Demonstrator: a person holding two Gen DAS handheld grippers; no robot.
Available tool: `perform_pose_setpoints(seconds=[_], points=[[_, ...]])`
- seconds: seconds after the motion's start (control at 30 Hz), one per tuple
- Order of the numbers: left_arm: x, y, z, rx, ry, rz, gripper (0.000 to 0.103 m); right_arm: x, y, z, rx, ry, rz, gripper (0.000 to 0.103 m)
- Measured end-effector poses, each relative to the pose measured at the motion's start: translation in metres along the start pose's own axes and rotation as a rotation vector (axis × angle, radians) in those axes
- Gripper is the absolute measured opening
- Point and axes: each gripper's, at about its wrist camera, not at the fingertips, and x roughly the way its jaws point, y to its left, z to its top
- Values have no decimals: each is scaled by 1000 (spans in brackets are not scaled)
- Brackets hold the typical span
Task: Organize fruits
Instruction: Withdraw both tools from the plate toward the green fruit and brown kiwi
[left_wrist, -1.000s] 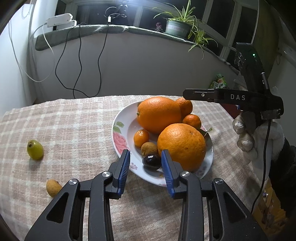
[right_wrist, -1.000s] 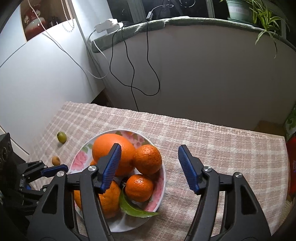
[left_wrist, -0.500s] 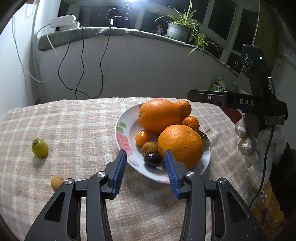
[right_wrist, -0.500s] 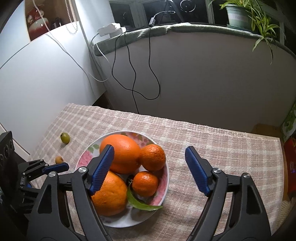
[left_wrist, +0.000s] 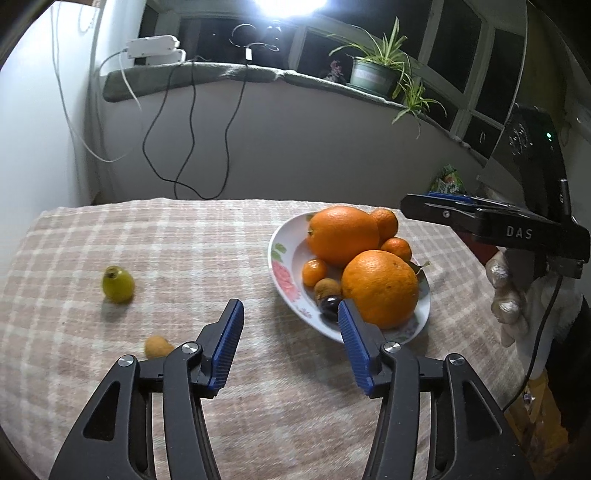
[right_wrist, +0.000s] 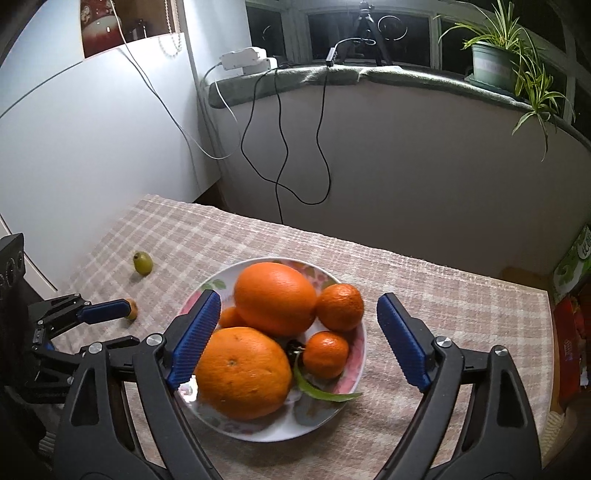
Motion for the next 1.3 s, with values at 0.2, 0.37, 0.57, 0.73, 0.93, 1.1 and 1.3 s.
perform_pose_setpoints(seconds=[0.2,0.37,0.57,0.73,0.93,1.1,1.3], points=[[-12,17,-2,-24,-17,21,52,-7,22,-2,-29,-9,19,89],[-22,41,-6,-48,-27,56,52,-11,45,-4,-60,-19,47,89],[-33,74,-12,-88,-35,110,52,-13,75,-8,-95,-34,109,89],[-37,97,-15,-115,-37,144,52,-10,102,-12,-130,-33,159,89],[-39,124,-16,-166,-42,149,52,-1,132,-20,-162,-16,218,89],[-36,136,-13,-190,-41,139,52,14,156,-28,-189,21,249,82],[-26,143,-11,-196,-30,125,51,35,176,-36,-208,73,271,71]])
